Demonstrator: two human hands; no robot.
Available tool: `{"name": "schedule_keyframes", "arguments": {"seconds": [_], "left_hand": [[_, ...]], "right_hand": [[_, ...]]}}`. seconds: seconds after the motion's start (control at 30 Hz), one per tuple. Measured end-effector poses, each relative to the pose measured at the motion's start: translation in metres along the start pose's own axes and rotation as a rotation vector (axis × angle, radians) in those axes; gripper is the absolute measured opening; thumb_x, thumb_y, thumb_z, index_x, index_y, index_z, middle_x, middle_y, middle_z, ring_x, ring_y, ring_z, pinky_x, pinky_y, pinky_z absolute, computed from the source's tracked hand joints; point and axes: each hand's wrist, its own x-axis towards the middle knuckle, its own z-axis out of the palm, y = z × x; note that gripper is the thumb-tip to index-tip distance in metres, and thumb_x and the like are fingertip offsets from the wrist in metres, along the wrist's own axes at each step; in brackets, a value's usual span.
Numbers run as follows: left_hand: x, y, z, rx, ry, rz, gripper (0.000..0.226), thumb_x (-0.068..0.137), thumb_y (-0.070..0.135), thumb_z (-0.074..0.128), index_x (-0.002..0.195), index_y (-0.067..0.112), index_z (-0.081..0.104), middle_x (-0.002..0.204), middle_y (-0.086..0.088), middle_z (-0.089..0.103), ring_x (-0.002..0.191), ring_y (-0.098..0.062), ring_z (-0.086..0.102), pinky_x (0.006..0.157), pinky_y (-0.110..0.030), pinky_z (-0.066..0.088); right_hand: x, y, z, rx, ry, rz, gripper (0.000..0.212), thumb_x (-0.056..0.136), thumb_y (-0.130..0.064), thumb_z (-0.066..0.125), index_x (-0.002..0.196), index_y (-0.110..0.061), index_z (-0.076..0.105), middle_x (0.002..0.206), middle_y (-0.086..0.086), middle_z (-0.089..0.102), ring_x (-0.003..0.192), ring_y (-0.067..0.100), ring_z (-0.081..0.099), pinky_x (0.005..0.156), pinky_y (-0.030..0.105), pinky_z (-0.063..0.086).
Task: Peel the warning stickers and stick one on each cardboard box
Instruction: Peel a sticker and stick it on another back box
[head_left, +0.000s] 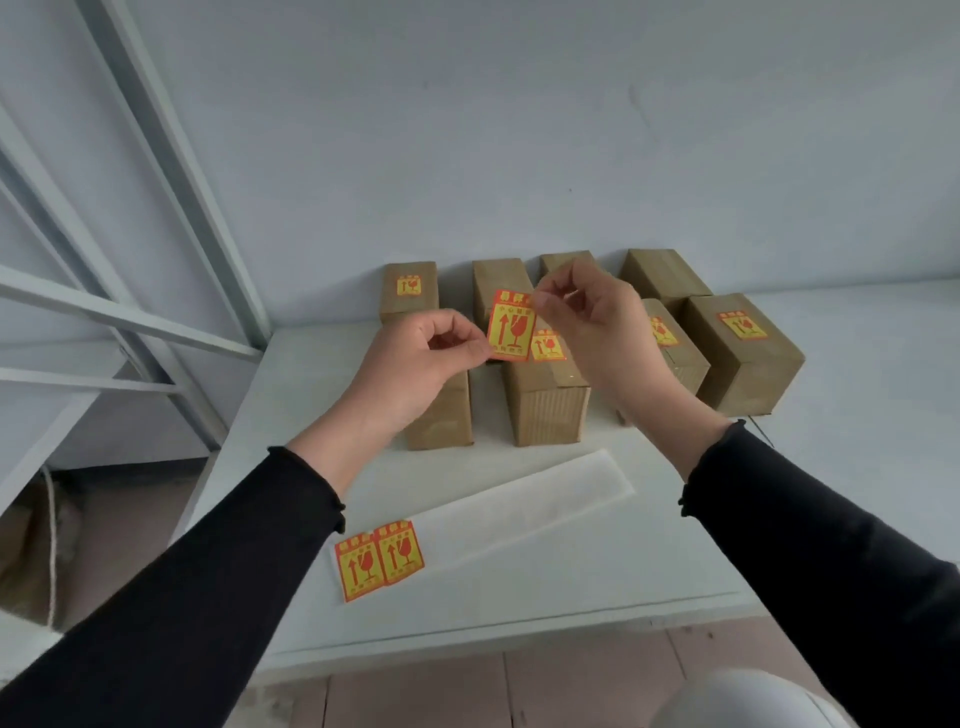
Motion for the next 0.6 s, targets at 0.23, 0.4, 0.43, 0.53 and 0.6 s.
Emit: {"name": "schedule_keyframes", "arguments": {"seconds": [0.23, 0.4, 0.43, 0.53, 0.6], "left_hand": [[0.113, 0.011, 0.005, 0.027, -0.004, -0.108, 0.011, 0.090, 0.019, 0.070, 0.093, 0.009, 0.074, 0.077, -0.002, 0.065, 0.067, -0.012, 0.056, 0.065, -0.024, 0.046], [0.183, 0.001, 0.020, -0.034, 0.008, -0.292, 0.021, 0.091, 0.015, 0.070, 0.104, -0.001, 0.071, 0.074, -0.008, 0.062, 0.061, -0.015, 0.054, 0.058, -0.023, 0.045], [0.193, -0.002, 0.024, -0.013, 0.015, -0.322, 0.018, 0.090, 0.015, 0.071, 0.101, 0.001, 0.070, 0.072, -0.007, 0.061, 0.056, -0.013, 0.054, 0.053, -0.020, 0.044], [0.217, -0.019, 0.033, 0.064, 0.022, -0.406, 0.011, 0.089, 0.014, 0.072, 0.086, 0.006, 0.066, 0.064, -0.005, 0.057, 0.035, -0.007, 0.049, 0.034, -0.013, 0.036], [0.227, -0.031, 0.037, 0.066, 0.006, -0.448, 0.011, 0.089, 0.010, 0.070, 0.082, 0.006, 0.063, 0.063, -0.006, 0.056, 0.035, -0.009, 0.048, 0.031, -0.010, 0.034]], "right_hand": [[0.108, 0.018, 0.006, -0.073, -0.026, 0.140, 0.013, 0.102, -0.016, 0.050, 0.095, -0.015, 0.060, 0.081, -0.012, 0.058, 0.070, 0.003, 0.054, 0.053, 0.009, 0.039], [0.175, 0.052, 0.024, -0.120, -0.070, 0.275, 0.011, 0.100, -0.019, 0.054, 0.096, -0.013, 0.061, 0.080, -0.008, 0.059, 0.070, 0.007, 0.053, 0.055, 0.018, 0.042], [0.184, 0.060, 0.028, -0.142, -0.072, 0.284, 0.010, 0.099, -0.018, 0.055, 0.094, -0.013, 0.061, 0.079, -0.008, 0.058, 0.070, 0.008, 0.053, 0.057, 0.020, 0.043], [0.199, 0.086, 0.040, -0.222, -0.096, 0.297, 0.008, 0.096, -0.013, 0.057, 0.091, -0.011, 0.064, 0.080, -0.005, 0.061, 0.078, 0.015, 0.058, 0.073, 0.032, 0.052], [0.202, 0.102, 0.049, -0.265, -0.115, 0.313, 0.010, 0.094, -0.013, 0.058, 0.095, -0.010, 0.067, 0.087, -0.001, 0.065, 0.085, 0.018, 0.062, 0.081, 0.035, 0.054]]}}
